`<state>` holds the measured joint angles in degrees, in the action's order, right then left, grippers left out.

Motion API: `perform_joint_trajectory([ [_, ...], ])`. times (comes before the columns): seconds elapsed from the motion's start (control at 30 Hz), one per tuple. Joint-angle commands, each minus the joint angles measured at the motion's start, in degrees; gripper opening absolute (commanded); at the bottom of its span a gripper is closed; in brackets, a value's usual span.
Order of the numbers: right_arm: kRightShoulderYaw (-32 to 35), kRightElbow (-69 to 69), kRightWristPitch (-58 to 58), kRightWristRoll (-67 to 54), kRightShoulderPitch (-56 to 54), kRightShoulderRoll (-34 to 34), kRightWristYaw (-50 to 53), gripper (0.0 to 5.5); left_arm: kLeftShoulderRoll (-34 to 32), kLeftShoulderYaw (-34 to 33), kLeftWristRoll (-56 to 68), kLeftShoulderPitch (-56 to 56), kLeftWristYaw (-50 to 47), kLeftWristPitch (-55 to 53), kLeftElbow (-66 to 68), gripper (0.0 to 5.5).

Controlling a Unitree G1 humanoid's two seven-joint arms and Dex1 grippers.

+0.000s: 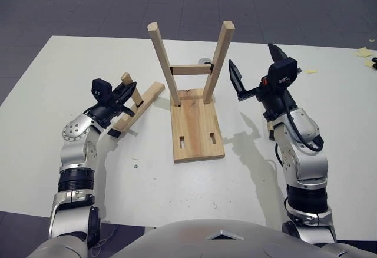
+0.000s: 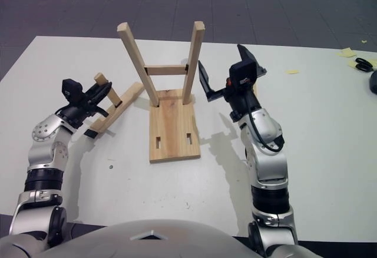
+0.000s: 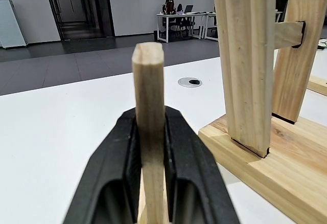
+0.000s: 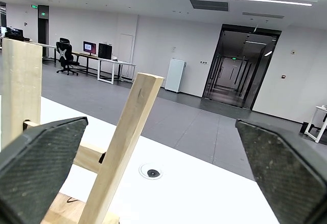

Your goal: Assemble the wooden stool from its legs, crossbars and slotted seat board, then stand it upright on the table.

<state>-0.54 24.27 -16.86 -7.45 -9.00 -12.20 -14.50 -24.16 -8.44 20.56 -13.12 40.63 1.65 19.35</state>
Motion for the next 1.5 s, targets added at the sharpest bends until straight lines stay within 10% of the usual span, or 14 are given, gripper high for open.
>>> perform_joint_trajectory([
  [0.03, 0.3, 0.0, -0.5, -0.1, -1.3, -0.7, -0.4, 5.40, 1.0, 4.6, -4.1, 6.5, -0.2, -6.5, 5.7, 0.42],
  [0.7, 0.3, -0.2, -0.4, 0.0, -1.5, 0.2, 0.4, 5.40, -0.2, 2.8, -2.2, 0.3, -1.6, -6.8, 4.9, 0.42],
  [1.5, -0.4, -0.7, 0.3, 0.4, -1.0, 0.3, 0.4, 5.40, -2.9, -5.6, 7.0, -14.7, -5.3, -18.4, -13.6, 4.45],
])
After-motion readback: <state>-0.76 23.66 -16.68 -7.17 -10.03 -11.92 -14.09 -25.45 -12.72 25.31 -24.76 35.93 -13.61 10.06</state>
